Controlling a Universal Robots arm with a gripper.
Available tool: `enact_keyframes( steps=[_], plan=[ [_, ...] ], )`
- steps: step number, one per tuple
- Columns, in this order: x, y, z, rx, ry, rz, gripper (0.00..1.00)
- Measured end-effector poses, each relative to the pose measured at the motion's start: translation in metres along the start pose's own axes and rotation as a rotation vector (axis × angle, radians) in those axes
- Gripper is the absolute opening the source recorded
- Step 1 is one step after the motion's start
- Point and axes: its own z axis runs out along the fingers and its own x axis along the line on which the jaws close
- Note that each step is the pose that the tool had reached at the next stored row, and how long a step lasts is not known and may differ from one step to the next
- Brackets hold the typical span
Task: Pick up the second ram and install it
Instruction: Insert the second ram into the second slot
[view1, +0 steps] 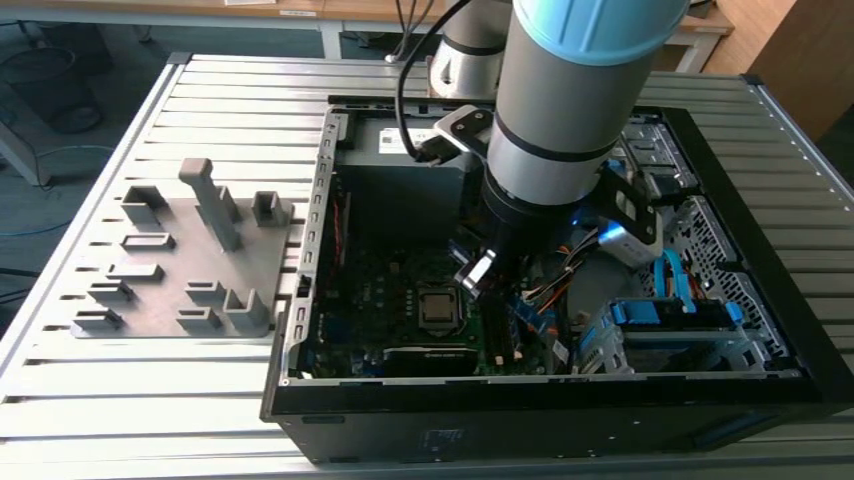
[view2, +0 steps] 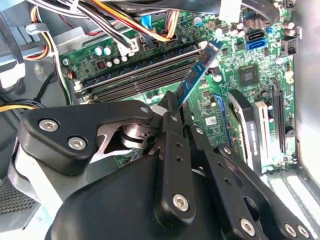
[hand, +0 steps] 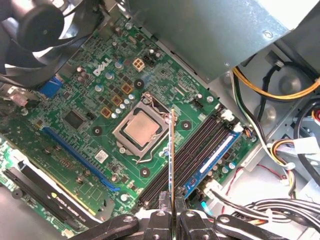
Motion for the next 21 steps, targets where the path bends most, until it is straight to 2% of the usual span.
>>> enact_keyframes(
  steps=[18, 19, 21],
  plan=[
    [0.0, 0.0, 0.0, 0.0161, 0.0084, 0.1, 0.14],
    [0.0, 0.0, 0.0, 0.0203, 0.0109, 0.119, 0.14],
    [0.0, 0.0, 0.0, 0.0227, 0.0123, 0.13, 0.14]
  ],
)
